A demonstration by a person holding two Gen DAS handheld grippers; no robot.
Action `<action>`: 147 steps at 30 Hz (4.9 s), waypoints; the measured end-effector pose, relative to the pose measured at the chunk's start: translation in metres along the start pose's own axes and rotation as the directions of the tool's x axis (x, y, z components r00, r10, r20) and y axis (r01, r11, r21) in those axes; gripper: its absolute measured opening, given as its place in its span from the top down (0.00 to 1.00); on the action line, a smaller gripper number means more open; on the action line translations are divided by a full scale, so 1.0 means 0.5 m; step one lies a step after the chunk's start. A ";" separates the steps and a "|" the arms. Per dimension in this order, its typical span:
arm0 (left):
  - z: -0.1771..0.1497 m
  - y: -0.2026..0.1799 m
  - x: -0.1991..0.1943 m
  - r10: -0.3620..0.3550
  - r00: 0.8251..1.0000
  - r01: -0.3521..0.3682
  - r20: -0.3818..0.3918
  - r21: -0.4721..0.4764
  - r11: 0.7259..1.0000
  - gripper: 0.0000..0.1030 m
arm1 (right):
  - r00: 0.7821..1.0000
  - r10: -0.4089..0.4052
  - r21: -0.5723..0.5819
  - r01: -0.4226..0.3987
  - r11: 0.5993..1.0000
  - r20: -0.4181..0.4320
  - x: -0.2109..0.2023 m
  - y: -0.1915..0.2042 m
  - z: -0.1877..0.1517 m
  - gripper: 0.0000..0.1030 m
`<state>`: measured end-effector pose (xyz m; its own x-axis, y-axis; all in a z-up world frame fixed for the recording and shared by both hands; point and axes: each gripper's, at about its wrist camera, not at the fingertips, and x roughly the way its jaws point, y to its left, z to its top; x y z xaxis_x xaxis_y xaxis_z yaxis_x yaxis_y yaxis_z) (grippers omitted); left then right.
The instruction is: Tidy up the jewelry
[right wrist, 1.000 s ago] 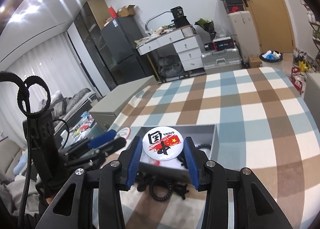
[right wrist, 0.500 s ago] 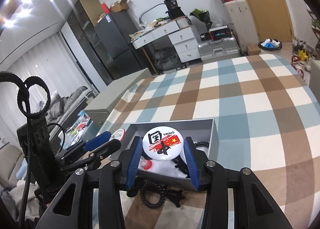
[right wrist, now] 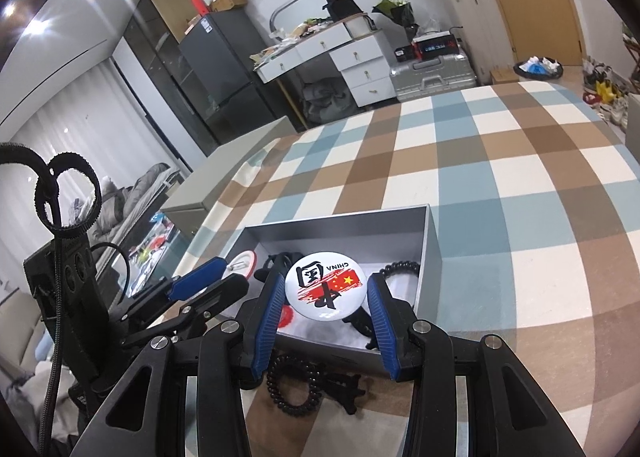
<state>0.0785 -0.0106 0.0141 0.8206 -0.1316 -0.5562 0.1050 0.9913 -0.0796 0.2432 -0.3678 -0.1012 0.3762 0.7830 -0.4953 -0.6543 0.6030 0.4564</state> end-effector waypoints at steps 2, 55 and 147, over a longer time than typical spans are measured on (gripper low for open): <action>-0.001 -0.002 0.001 -0.002 1.000 0.002 -0.005 0.004 1.000 0.65 | 1.000 -0.001 0.003 0.001 1.000 -0.005 0.002 -0.002 -0.001 0.59; -0.060 -0.001 -0.092 0.021 1.000 -0.021 0.022 0.011 1.000 0.01 | 0.996 0.042 -0.097 -0.050 0.994 -0.074 -0.058 0.031 -0.095 0.06; -0.086 -0.031 -0.010 -0.012 0.974 0.037 -0.225 0.109 0.993 0.56 | 0.988 -0.046 -0.129 0.027 0.991 -0.146 -0.008 0.037 -0.140 0.92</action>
<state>0.0488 -0.0258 -0.0173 0.6715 -0.1415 -0.7273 0.1960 0.9806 -0.0098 0.1838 -0.3707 -0.1423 0.3058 0.7237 -0.6187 -0.7232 0.5992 0.3435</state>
